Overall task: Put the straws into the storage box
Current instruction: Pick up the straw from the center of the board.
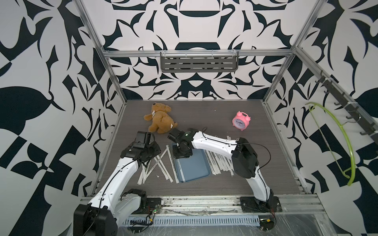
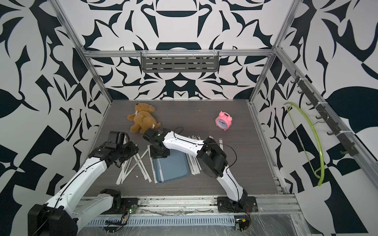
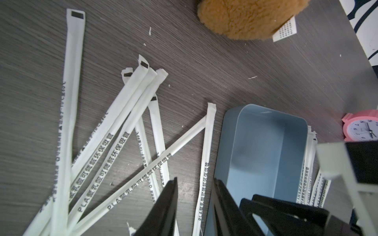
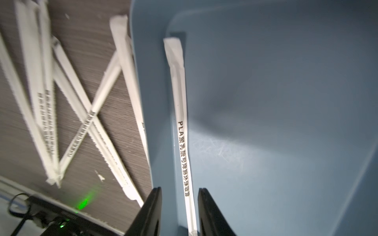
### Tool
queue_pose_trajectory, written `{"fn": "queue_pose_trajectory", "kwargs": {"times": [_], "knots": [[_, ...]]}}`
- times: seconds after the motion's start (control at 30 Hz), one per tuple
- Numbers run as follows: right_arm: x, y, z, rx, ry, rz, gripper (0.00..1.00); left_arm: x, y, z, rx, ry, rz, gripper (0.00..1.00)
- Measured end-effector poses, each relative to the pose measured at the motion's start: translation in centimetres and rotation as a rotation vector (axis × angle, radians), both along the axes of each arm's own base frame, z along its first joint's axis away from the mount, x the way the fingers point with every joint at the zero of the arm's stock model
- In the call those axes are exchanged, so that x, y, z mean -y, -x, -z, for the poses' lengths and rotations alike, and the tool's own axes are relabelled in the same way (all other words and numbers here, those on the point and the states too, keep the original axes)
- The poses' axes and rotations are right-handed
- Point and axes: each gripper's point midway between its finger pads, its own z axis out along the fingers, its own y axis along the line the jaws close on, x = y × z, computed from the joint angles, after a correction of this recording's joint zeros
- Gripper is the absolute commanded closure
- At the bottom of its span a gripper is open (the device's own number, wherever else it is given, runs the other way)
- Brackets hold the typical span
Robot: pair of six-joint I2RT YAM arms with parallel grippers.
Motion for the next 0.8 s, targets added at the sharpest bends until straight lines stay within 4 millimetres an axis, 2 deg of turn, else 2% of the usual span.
{"fn": "queue_pose_trajectory", "kwargs": {"times": [0.1,0.17,0.37,0.63,0.8], "knots": [[1.6,-0.8,-1.0,0.018,-0.018,0.009,0.77,0.8,0.8,-0.1,0.004,-0.012,0.011,0.66],[3.4,-1.3,-1.2,0.023,-0.012,0.024,0.78,1.4,1.4,0.3,-0.009,-0.027,0.026,0.65],[8.1,-2.4,0.7,-0.003,0.046,0.084,0.78,3.0,2.4,2.0,-0.070,-0.052,0.063,0.64],[10.4,-4.7,2.3,0.025,0.089,0.154,0.77,4.2,1.9,4.8,-0.149,-0.084,0.099,0.68],[12.0,-5.2,3.5,0.032,0.141,0.183,0.77,4.6,1.7,6.5,-0.190,-0.101,0.106,0.69]]}}
